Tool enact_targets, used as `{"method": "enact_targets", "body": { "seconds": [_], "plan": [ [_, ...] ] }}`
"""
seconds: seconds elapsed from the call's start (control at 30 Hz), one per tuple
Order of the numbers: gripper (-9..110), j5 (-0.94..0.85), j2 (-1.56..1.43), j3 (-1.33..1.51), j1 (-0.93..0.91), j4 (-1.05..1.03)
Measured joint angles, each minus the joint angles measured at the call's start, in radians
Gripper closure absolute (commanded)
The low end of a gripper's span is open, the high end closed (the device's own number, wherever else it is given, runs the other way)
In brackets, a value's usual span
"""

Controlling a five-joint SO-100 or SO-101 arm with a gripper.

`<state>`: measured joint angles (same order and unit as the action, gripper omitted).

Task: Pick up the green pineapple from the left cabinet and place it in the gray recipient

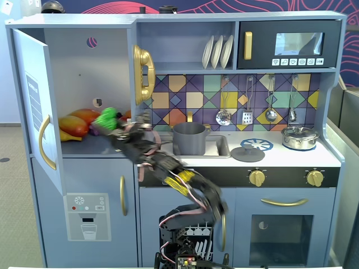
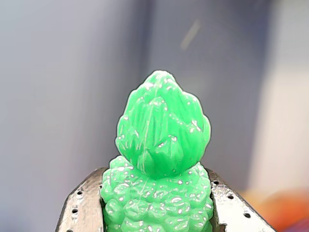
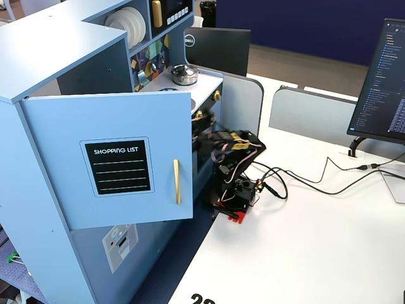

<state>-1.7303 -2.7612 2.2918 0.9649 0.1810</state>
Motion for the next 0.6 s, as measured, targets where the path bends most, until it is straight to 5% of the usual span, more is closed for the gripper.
{"method": "enact_targets", "body": {
  "seconds": [0.23, 0.6],
  "plan": [
    [102, 0.144, -0.130, -0.084, -0.480, -0.207],
    [102, 0.098, 0.327, -0.486, -0.917, -0.557]
  ]
}}
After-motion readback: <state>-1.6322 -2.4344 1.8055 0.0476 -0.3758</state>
